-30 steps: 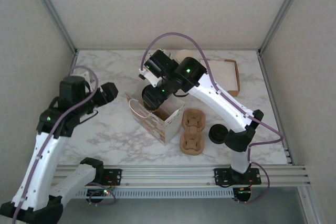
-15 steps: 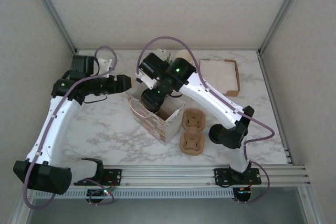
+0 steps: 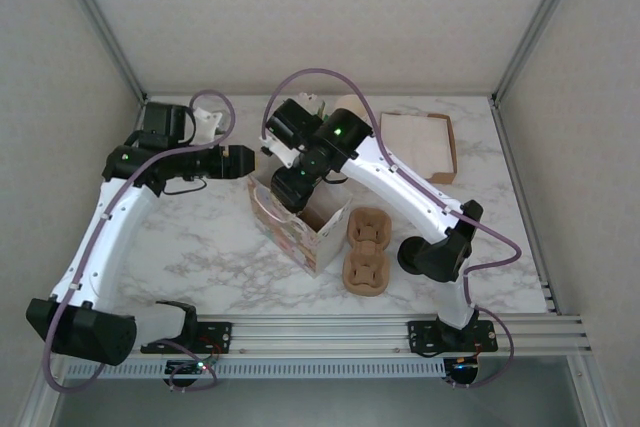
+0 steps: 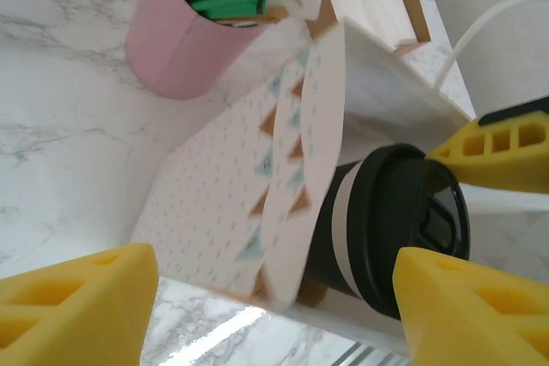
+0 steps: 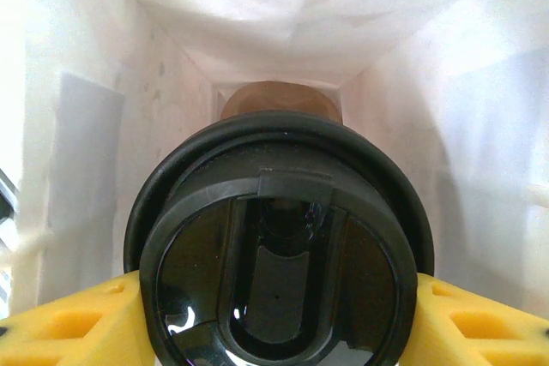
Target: Pack the takeout coffee
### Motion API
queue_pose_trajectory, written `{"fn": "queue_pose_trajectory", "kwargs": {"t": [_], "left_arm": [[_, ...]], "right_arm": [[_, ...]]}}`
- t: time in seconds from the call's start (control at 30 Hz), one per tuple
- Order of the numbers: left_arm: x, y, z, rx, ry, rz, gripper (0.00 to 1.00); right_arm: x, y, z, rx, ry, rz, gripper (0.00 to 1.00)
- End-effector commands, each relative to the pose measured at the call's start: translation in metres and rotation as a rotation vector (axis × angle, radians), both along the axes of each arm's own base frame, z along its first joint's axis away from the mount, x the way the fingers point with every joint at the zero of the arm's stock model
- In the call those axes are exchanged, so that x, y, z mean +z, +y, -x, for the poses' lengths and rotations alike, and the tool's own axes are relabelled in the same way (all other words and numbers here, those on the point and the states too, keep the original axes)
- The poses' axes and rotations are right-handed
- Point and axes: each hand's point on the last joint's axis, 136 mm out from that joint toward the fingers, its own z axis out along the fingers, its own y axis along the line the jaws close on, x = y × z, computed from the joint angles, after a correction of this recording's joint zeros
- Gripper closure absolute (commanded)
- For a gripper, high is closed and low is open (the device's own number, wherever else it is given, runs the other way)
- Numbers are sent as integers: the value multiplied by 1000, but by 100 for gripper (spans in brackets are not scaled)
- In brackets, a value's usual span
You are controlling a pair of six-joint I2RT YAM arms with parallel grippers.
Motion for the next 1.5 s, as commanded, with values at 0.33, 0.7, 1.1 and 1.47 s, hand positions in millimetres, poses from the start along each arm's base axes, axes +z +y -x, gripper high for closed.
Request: {"fn": "queue_pose_trajectory", "kwargs": {"t": [0.33, 0.7, 1.1, 1.47], "left_arm": [[5, -14, -1, -94, -6, 24, 27], [-15, -16, 2, -113, 18, -42, 27], [-35, -3, -16, -17, 54, -110, 37], [-37, 4, -29, 77, 23, -101, 41]], "right_arm": [[8, 2, -4, -26, 16, -56, 42], [-15, -1, -12, -44, 25, 10, 43], [-32, 2, -6, -36, 73, 16, 43], [-55, 4, -5, -16, 100, 53, 44]]}}
